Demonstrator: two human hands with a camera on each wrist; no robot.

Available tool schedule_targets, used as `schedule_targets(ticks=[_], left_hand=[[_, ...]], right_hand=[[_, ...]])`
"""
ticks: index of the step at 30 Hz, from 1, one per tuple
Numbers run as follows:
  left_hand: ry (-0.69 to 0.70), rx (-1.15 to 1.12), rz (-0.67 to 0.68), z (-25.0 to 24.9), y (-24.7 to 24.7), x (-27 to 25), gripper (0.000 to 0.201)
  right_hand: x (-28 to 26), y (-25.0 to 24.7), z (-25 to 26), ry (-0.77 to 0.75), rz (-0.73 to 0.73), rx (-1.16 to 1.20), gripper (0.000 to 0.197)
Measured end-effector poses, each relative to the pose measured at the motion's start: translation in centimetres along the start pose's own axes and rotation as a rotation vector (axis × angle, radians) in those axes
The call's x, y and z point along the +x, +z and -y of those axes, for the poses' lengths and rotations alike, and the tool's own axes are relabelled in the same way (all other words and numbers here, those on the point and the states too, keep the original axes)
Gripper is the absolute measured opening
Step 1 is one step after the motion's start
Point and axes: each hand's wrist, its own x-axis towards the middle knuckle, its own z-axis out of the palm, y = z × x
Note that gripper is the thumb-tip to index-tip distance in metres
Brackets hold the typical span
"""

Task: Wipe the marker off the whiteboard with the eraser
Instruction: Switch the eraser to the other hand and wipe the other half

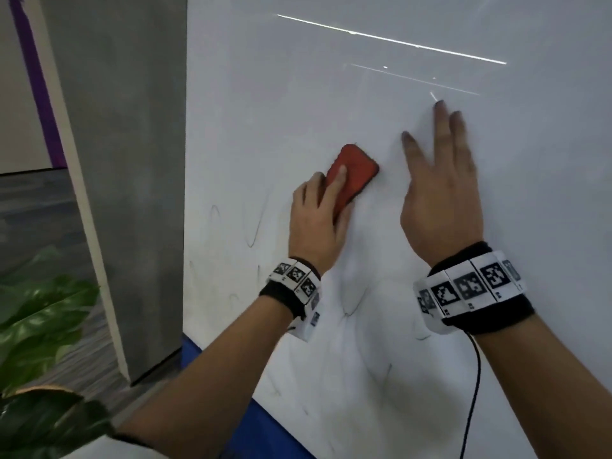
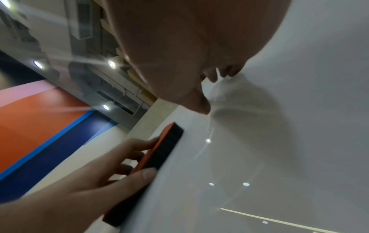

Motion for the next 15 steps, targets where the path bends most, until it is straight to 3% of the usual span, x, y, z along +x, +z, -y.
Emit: schedule_targets(ticks=[2, 5, 7, 8, 10, 13, 15], left_hand=[[-0.051, 0.061, -0.034, 2.4, -0.5, 1.5, 0.055], [-0.352, 0.045, -0.085, 5.2, -1.3, 4.2, 0.058], [-0.478, 0.023, -0.112, 4.6, -0.7, 4.2, 0.058], [-0.477, 0.018, -0.125, 3.6, -0.3, 3.3, 0.057], [-0.304, 0.001, -0.101, 0.6, 0.6, -0.3, 0.054], [0.198, 0.028, 0.119, -3.7, 1.5, -7.9, 0.050], [0.307, 0.033, 0.179, -3.2, 1.4, -9.0, 0.051]], right_hand=[[-1.0, -1.4, -1.7, 0.090, -0.017, -0.053, 0.064], [-3.4, -3.1, -4.0, 0.120, 0.028, -0.155, 0.067], [-4.9, -3.4, -4.8, 0.099, 0.045, -0.180, 0.070], [-5.5, -3.2, -5.1, 0.087, 0.052, -0.185, 0.071], [-6.5, -2.9, -5.3, 0.073, 0.061, -0.184, 0.073], [-7.5, -2.6, -5.5, 0.067, 0.059, -0.176, 0.073], [-7.7, -2.5, -5.7, 0.057, 0.055, -0.165, 0.072]])
